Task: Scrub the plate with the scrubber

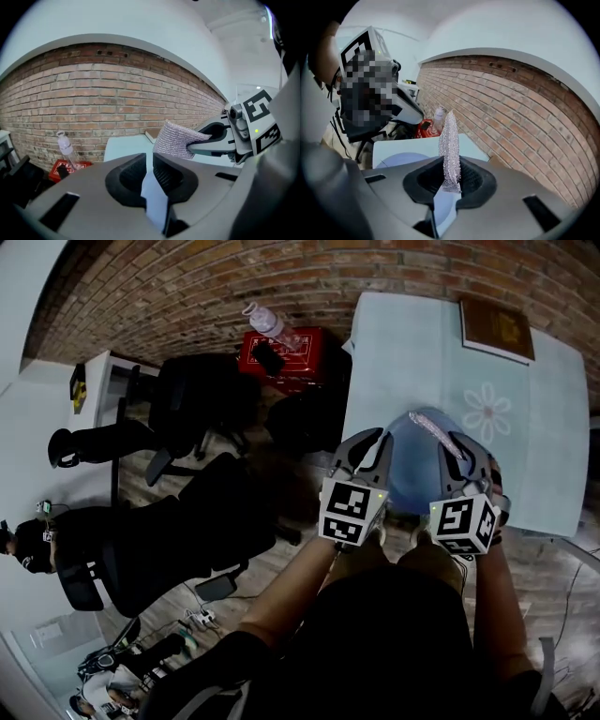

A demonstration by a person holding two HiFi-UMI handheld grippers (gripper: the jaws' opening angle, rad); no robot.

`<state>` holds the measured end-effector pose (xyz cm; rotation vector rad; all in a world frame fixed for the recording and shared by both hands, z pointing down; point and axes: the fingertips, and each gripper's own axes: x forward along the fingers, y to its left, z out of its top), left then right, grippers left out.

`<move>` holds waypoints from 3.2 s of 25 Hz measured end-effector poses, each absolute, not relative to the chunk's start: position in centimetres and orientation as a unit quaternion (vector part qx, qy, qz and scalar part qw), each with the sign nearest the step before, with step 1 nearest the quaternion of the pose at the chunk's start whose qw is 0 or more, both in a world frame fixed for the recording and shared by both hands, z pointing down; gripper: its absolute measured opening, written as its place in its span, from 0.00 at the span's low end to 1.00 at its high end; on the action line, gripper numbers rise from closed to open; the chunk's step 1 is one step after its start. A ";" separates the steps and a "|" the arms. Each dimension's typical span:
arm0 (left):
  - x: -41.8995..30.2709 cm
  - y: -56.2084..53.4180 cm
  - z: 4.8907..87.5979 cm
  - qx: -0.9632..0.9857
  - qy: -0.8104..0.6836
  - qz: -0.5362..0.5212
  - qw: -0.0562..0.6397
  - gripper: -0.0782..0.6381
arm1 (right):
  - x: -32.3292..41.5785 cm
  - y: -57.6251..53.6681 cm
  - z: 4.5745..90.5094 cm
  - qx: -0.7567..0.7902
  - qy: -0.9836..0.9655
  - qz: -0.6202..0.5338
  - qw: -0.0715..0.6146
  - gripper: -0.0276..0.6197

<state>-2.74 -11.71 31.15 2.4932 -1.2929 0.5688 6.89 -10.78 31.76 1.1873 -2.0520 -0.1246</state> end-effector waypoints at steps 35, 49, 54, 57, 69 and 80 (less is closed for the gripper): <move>3.4 -8.4 11.4 0.907 -0.402 0.054 -0.115 0.14 | 11.6 -8.2 13.0 0.587 -0.802 -0.077 0.087 0.17; 2.9 -8.5 11.1 0.899 -0.422 0.047 -0.110 0.14 | 11.5 -7.9 12.6 0.585 -0.805 -0.074 0.062 0.17; 2.7 -8.3 11.0 0.899 -0.422 0.043 -0.111 0.14 | 11.4 -7.7 12.4 0.585 -0.805 -0.077 0.061 0.17; 2.6 -8.1 11.0 0.899 -0.422 0.044 -0.111 0.14 | 11.4 -7.4 12.9 0.582 -0.806 -0.074 0.075 0.17; 2.6 -7.2 10.8 0.899 -0.412 0.063 -0.132 0.14 | 11.4 -6.7 12.6 0.589 -0.798 -0.090 0.086 0.16; 2.9 -6.6 10.9 0.902 -0.403 0.073 -0.137 0.14 | 11.2 -6.5 12.5 0.589 -0.799 -0.096 0.077 0.16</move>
